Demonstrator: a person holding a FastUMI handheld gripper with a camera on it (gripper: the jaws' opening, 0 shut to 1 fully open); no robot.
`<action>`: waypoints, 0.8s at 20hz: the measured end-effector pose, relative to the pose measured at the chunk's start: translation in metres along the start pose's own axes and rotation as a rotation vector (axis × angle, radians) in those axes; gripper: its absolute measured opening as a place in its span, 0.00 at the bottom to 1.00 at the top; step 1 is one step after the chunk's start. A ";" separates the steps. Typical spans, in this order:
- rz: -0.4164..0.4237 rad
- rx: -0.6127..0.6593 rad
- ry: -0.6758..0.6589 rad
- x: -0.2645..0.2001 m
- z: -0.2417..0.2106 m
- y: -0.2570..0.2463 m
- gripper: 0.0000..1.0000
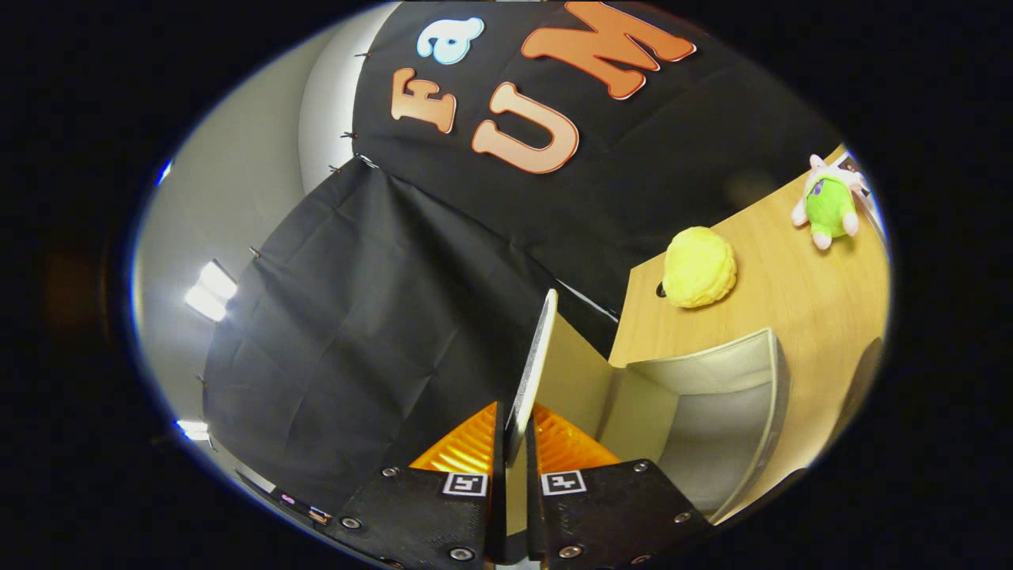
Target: Open the storage box then place both shoes into the box .Put the left shoe in first, then the right shoe, with the right side of both shoes facing outward in a uniform manner.
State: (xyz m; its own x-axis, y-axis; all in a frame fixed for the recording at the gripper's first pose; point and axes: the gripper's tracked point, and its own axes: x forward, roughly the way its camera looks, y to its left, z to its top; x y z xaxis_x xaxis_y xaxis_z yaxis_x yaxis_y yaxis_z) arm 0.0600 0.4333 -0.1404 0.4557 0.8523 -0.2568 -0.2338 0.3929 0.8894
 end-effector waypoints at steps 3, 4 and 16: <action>0.032 0.047 0.000 0.017 -0.013 0.017 0.09; 0.045 0.060 0.011 0.024 -0.019 0.020 0.10; 0.103 -0.085 0.108 0.056 -0.070 0.040 0.95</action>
State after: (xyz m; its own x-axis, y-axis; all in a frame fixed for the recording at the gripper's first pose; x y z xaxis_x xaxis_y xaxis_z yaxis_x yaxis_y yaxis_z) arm 0.0161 0.5212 -0.1459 0.3317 0.9198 -0.2096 -0.3478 0.3258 0.8792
